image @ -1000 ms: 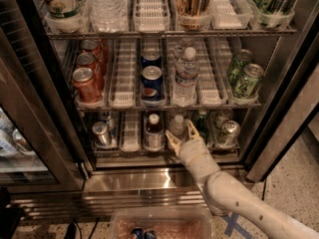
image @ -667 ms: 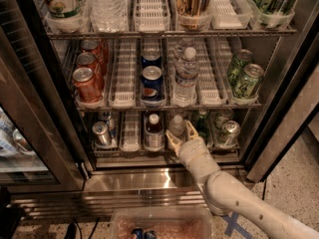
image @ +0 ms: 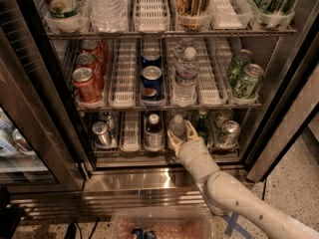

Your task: Pick water bottle from bottom shelf of fridge

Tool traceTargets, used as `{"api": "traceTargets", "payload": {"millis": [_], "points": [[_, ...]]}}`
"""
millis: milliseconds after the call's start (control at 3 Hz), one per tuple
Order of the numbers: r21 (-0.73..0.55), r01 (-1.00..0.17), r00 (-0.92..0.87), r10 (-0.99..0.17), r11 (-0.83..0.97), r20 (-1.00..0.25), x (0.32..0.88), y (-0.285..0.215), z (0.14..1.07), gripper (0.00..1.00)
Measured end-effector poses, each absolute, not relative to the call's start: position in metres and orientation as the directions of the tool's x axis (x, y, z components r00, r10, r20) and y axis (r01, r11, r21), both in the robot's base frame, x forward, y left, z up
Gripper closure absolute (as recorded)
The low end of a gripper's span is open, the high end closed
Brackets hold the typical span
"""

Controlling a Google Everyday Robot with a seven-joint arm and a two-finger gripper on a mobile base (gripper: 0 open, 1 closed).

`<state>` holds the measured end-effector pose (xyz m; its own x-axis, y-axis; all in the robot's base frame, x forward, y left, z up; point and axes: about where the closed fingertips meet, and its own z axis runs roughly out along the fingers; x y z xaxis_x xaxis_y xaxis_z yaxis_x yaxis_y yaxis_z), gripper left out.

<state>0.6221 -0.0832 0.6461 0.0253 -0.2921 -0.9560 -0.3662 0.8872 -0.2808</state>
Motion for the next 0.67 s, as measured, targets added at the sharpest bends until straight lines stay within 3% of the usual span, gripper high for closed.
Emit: {"api": "traceTargets", "payload": {"millis": [667], "points": [[-0.235,-0.423,0.054,-0.234,0.875,-0.971,0.602,-0.071,0.680,1.00]]}}
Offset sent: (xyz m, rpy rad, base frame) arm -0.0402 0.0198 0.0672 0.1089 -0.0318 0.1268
